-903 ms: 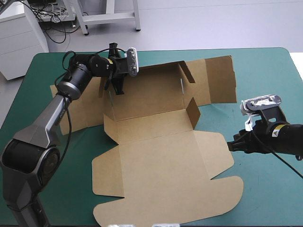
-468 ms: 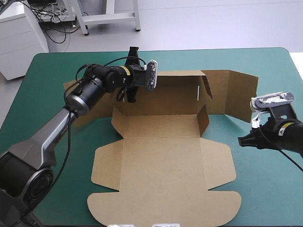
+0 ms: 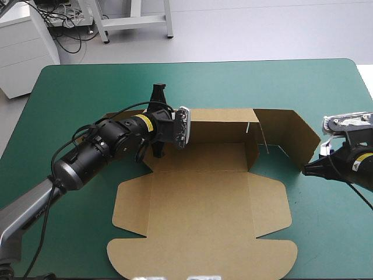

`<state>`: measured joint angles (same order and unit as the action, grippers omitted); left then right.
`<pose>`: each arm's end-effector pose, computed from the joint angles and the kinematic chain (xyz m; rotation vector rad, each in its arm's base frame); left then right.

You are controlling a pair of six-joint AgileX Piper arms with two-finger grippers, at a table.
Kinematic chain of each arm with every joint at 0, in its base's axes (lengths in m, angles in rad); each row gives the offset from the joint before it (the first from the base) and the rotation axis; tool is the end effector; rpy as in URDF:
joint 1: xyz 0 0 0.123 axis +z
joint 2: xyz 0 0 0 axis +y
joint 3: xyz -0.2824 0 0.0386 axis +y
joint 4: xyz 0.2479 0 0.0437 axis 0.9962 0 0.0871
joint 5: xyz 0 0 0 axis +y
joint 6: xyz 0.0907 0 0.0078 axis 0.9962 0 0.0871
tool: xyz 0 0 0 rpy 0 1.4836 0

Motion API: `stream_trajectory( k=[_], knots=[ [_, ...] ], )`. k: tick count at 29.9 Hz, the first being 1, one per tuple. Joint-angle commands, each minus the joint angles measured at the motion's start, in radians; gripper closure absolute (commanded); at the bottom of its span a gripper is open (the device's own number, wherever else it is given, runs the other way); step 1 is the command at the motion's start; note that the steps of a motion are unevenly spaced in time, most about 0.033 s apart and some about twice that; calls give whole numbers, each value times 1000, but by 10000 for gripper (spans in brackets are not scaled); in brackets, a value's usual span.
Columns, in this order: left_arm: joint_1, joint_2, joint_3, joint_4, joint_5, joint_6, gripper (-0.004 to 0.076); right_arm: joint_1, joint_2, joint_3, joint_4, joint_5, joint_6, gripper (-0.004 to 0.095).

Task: Fold the box

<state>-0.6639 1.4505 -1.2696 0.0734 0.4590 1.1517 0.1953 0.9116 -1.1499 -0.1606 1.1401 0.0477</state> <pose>0.2645 -0.2032 0.3586 1.7203 1.2786 0.3609 0.1499 0.0162 0.4056 -0.1856 2.3639 -0.0894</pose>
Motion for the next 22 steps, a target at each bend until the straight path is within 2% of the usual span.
stream_trajectory(
  k=[1,4,11,14,17,22],
  knots=[
    [-36,-50,16,61,-28,-96,756,-6,-6,-23,-3,-92,25,498],
    [-65,-50,38,207,-34,-241,756,-6,-6,-23,-9,-106,46,498],
    [-134,-48,92,727,-49,-763,756,-6,30,-53,-9,-126,64,498],
    [-157,-46,119,896,12,-877,756,-6,75,-95,3,-132,62,498],
    [-161,-46,171,1042,10,-939,756,-6,130,-163,14,-130,57,498],
    [-161,-46,206,1200,27,-1212,756,-6,229,-309,33,-107,37,498]
  ],
)
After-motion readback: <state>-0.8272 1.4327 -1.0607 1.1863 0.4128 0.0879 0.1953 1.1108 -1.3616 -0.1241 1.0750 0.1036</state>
